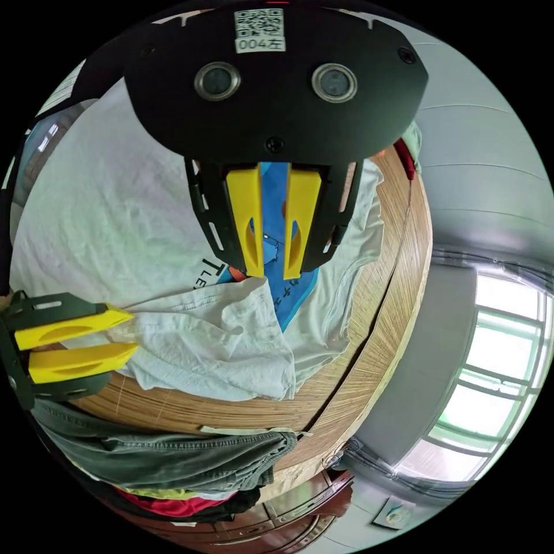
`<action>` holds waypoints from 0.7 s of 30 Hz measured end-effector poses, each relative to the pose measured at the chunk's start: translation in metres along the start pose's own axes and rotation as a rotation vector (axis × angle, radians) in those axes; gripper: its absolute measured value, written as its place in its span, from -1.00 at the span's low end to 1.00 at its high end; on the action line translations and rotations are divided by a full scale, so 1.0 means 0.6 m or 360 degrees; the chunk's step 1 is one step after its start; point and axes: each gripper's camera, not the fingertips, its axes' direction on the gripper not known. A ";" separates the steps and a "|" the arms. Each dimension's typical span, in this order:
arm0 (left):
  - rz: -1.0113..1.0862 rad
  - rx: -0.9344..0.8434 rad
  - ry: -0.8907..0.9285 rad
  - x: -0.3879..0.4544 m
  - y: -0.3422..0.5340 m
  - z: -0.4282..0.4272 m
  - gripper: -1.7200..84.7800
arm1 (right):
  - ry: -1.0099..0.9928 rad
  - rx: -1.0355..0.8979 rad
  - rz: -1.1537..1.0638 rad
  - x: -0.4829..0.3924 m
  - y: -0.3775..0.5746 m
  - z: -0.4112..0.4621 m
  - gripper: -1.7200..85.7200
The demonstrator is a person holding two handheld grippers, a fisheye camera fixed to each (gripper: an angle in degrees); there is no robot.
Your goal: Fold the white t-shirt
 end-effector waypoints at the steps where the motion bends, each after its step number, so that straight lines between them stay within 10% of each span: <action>1: 0.0009 0.0017 -0.0003 -0.002 -0.007 -0.007 -0.85 | -0.0019 -0.0011 0.0035 0.012 0.001 0.003 -0.77; 21: 0.0063 0.0111 0.0020 -0.123 -0.069 -0.016 -0.90 | -0.0145 -0.0135 0.0041 0.081 -0.002 0.062 -0.76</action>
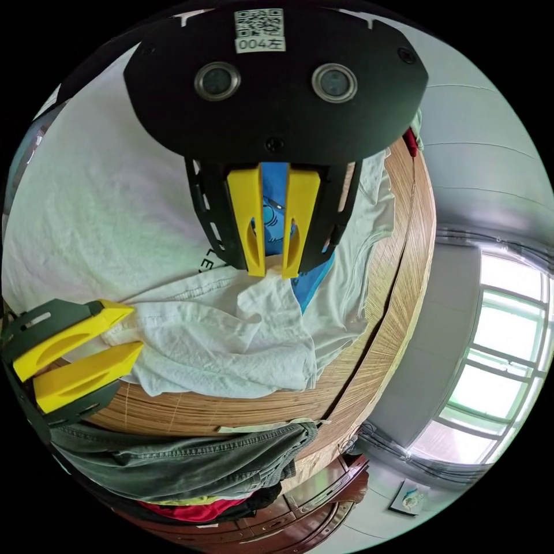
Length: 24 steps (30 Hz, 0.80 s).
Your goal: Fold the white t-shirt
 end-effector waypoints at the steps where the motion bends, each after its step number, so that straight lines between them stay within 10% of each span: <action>1: -0.0009 0.0007 -0.0011 -0.005 0.002 0.002 -0.90 | 0.0005 -0.0006 0.0001 0.003 -0.001 0.003 -0.77; 24: -0.1040 0.0160 0.0390 -0.417 0.266 0.329 -0.90 | 0.0016 -0.0030 -0.0050 0.052 -0.028 0.069 -0.86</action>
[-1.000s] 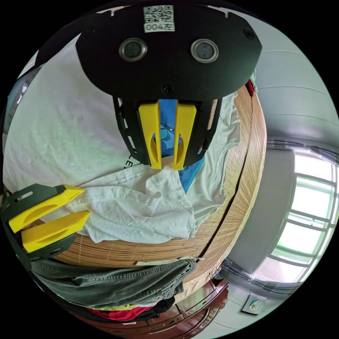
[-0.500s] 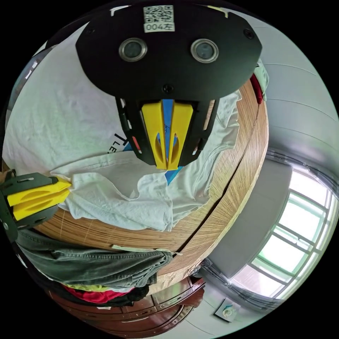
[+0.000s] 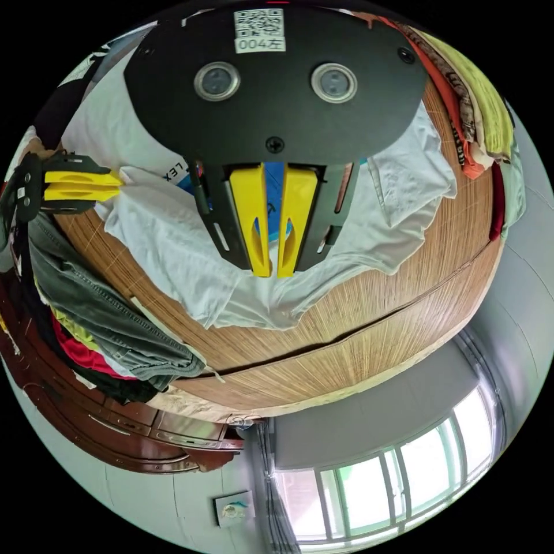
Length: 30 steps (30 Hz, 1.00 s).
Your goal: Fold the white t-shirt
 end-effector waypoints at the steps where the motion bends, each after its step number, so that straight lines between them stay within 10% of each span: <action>1: -0.0023 -0.0044 0.0015 -0.014 0.004 0.019 -0.90 | -0.0005 -0.0017 0.0006 0.006 -0.002 0.008 -0.85; 12: -0.0978 -0.0105 0.1270 -0.406 0.086 0.224 -0.65 | -0.0600 0.0238 0.0256 0.147 0.020 -0.016 -0.79; 17: -0.1237 0.0158 0.1151 -0.498 0.100 0.218 -0.73 | -0.0455 0.0221 0.0476 0.238 0.032 -0.013 -0.81; 30: 0.0011 -0.0407 0.0810 -0.089 -0.383 0.425 -0.77 | -0.0516 0.0036 0.0532 0.285 0.002 0.075 -0.75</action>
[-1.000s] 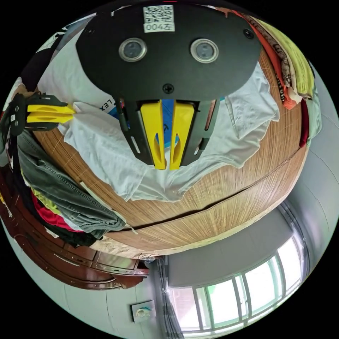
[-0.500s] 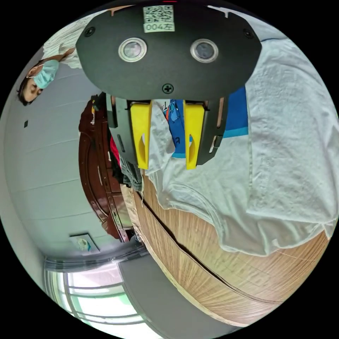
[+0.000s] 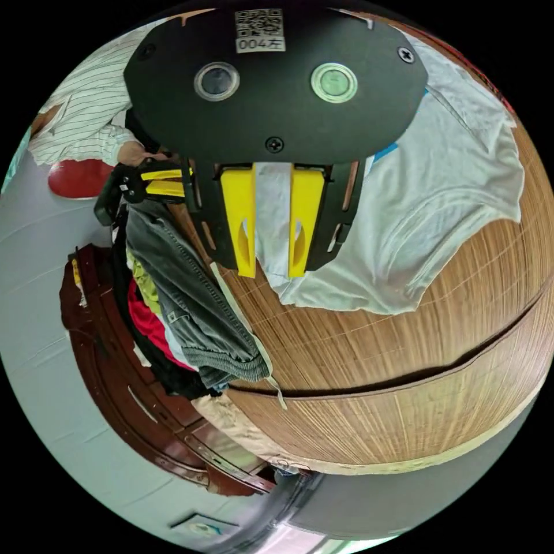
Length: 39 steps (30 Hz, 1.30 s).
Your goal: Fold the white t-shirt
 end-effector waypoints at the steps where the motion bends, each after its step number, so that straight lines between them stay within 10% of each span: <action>1: 0.0017 -0.0032 -0.0052 0.007 -0.015 0.010 -0.77 | -0.0025 -0.0016 0.0027 0.007 -0.003 0.008 -0.75; 39: -0.0207 0.0298 0.0130 0.093 -0.280 0.134 -0.95 | -0.0419 0.0129 0.0495 0.083 0.010 0.067 -0.84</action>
